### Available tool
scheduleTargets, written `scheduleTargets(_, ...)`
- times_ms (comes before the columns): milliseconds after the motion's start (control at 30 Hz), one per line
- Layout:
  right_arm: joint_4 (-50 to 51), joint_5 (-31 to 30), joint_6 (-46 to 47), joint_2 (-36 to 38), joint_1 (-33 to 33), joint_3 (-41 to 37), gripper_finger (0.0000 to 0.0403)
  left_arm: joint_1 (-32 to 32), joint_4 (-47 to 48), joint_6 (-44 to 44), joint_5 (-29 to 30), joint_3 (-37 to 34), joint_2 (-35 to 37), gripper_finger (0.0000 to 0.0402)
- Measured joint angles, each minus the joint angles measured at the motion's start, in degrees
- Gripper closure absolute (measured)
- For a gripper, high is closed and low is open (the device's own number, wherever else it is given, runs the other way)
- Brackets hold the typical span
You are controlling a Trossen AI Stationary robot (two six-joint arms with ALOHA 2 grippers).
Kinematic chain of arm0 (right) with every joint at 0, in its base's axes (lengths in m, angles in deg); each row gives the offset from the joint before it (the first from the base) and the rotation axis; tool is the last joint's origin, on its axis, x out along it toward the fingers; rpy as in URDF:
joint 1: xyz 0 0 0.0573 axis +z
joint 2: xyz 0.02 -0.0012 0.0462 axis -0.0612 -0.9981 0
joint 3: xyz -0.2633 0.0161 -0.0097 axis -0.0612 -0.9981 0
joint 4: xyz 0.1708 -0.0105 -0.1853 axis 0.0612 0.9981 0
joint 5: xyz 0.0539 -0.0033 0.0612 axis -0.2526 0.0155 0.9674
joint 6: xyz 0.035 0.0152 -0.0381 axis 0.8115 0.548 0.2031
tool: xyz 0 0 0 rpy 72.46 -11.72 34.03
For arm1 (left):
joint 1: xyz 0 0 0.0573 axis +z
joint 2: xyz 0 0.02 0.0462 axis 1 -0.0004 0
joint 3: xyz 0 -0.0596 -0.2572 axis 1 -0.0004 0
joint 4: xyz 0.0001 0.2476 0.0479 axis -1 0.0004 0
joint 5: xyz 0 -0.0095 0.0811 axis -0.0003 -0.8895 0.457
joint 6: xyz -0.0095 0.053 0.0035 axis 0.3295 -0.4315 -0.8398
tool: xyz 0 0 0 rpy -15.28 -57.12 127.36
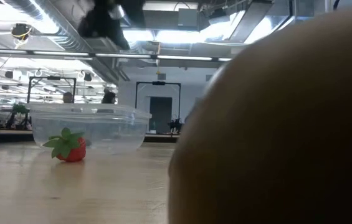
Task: Pick and placing Produce into tupperware
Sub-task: Put the left strawberry into the transparent bin
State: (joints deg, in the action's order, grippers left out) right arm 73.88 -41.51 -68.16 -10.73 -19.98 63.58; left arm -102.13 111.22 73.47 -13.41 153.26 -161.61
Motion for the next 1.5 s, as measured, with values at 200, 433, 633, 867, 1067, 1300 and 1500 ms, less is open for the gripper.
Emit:
scheduleTargets(200, 0.0, 0.0, 0.1, 0.0, 0.0, 0.0, 0.0175, -10.4, -0.1, 10.1, 7.8, 1.3, 0.0, 0.0172)
scheduleTargets(433, 0.0, 0.0, 0.2, 0.0, 0.0, 0.0, 0.0175, -17.3, -1.2, 22.7, 11.1, 1.3, -3.5, 0.0174)
scheduleTargets(633, -0.1, 0.0, 0.3, 0.0, 0.0, 0.0, 0.0175, -17.5, 1.5, 29.0, 6.0, 4.0, -9.1, 0.0176)
scheduleTargets(867, 0.0, 0.0, 0.3, 0.0, 0.0, 0.0, 0.0175, -15.7, 13.1, 33.3, 5.6, 11.7, -15.0, 0.0175)
scheduleTargets(1067, 0.0, 0.0, 0.3, 0.0, 0.0, 0.0, 0.0175, -13.5, 14.4, 33.1, -0.1, 12.2, -19.5, 0.0176)
scheduleTargets(1300, 0.0, 0.0, 0.3, 0.0, 0.0, 0.0, 0.0175, -11.9, 16.6, 29.4, -3.5, 12.2, -22.0, 0.0178)
scheduleTargets(1500, 0.0, 0.2, 0.3, 0.0, 0.0, 0.0, 0.0175, -12.4, 18.1, 38.2, 1.8, 11.7, -22.0, 0.0174)
